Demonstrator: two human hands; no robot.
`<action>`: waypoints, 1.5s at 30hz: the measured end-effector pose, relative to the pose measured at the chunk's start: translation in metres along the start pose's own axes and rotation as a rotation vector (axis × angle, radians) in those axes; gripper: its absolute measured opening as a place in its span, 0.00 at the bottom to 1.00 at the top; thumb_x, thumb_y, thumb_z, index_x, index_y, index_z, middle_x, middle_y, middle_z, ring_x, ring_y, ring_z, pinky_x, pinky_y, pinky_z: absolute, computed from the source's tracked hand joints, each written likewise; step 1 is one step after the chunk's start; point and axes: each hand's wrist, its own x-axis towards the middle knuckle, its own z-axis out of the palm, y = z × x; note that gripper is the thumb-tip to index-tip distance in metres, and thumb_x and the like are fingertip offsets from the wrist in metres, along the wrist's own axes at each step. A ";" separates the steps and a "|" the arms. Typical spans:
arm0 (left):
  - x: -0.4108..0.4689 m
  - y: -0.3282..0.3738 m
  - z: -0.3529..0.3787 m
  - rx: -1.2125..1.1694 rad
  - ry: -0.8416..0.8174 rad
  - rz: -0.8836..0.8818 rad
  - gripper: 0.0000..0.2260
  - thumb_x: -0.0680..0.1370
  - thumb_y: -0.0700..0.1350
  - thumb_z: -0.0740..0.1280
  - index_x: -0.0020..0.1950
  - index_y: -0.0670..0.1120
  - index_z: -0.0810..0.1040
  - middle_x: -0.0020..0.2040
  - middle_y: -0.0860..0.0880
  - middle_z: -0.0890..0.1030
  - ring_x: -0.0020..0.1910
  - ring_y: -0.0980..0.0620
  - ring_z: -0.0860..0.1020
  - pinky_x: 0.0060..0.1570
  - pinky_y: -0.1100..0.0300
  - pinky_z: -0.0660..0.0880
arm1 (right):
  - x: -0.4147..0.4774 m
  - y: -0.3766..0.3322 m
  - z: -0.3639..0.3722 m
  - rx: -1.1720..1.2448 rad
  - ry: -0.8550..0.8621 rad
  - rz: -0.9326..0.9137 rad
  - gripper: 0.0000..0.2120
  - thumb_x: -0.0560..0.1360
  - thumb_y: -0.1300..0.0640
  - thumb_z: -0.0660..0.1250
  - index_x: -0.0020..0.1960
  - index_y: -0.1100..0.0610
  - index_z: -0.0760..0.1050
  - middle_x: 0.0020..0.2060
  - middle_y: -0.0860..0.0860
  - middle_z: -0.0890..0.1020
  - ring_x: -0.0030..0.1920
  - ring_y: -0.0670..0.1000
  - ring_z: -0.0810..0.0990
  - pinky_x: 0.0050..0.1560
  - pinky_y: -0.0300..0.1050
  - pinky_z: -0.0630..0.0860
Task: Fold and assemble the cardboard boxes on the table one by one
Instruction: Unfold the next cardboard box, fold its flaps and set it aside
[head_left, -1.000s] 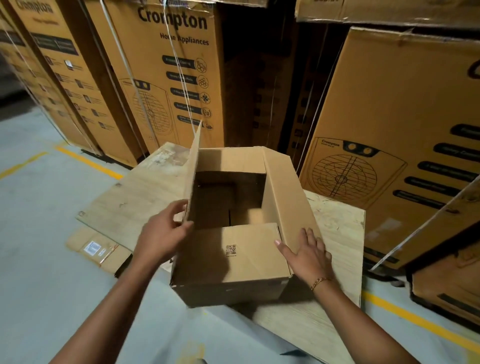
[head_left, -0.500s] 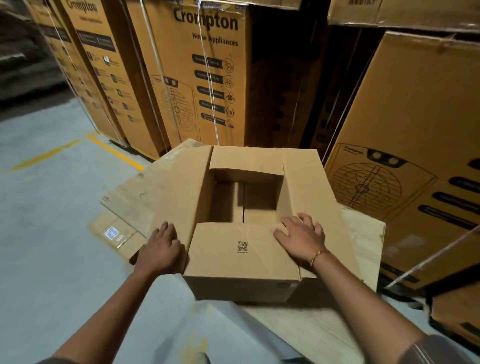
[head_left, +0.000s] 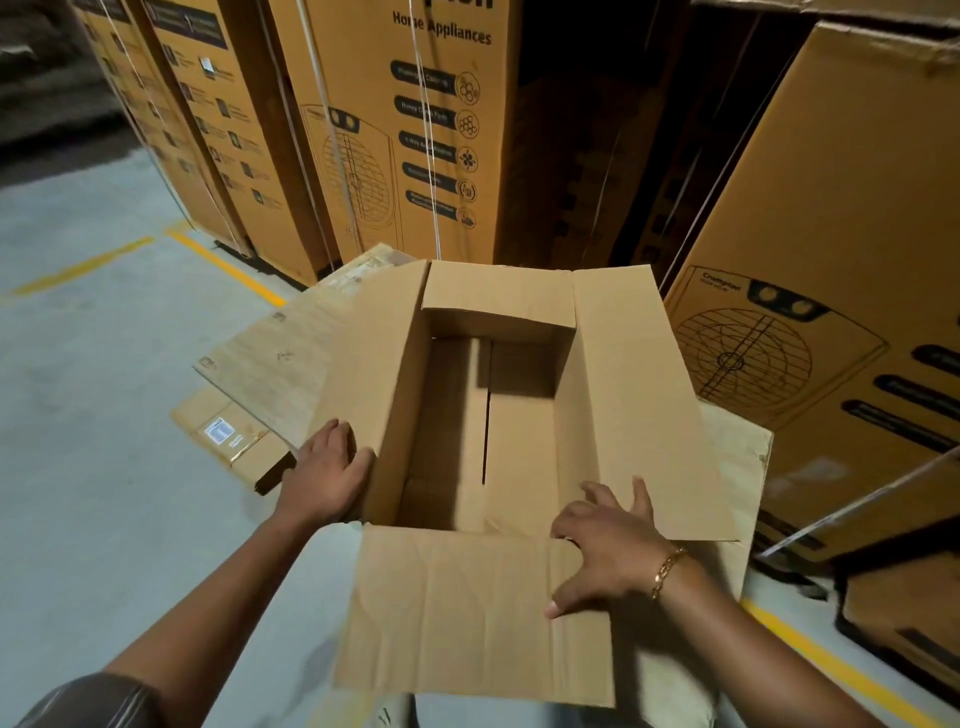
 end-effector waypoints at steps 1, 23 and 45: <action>-0.001 0.001 0.000 0.002 0.007 0.003 0.28 0.76 0.67 0.47 0.58 0.47 0.68 0.67 0.40 0.72 0.64 0.38 0.72 0.55 0.31 0.75 | 0.003 -0.008 0.011 -0.041 0.074 0.022 0.39 0.63 0.24 0.67 0.67 0.43 0.71 0.68 0.43 0.74 0.79 0.52 0.53 0.69 0.74 0.30; 0.125 0.073 -0.001 0.283 0.061 0.152 0.41 0.79 0.68 0.56 0.83 0.47 0.44 0.84 0.44 0.44 0.82 0.39 0.43 0.74 0.29 0.49 | 0.133 -0.002 -0.094 0.901 0.256 0.069 0.24 0.77 0.35 0.64 0.67 0.46 0.73 0.61 0.43 0.78 0.61 0.46 0.78 0.64 0.50 0.74; 0.144 0.075 0.012 0.117 0.051 0.117 0.45 0.76 0.46 0.67 0.83 0.48 0.39 0.84 0.46 0.43 0.82 0.42 0.45 0.76 0.33 0.55 | 0.355 0.102 -0.235 0.032 0.582 0.367 0.34 0.78 0.32 0.56 0.79 0.46 0.57 0.81 0.49 0.56 0.79 0.57 0.55 0.74 0.70 0.51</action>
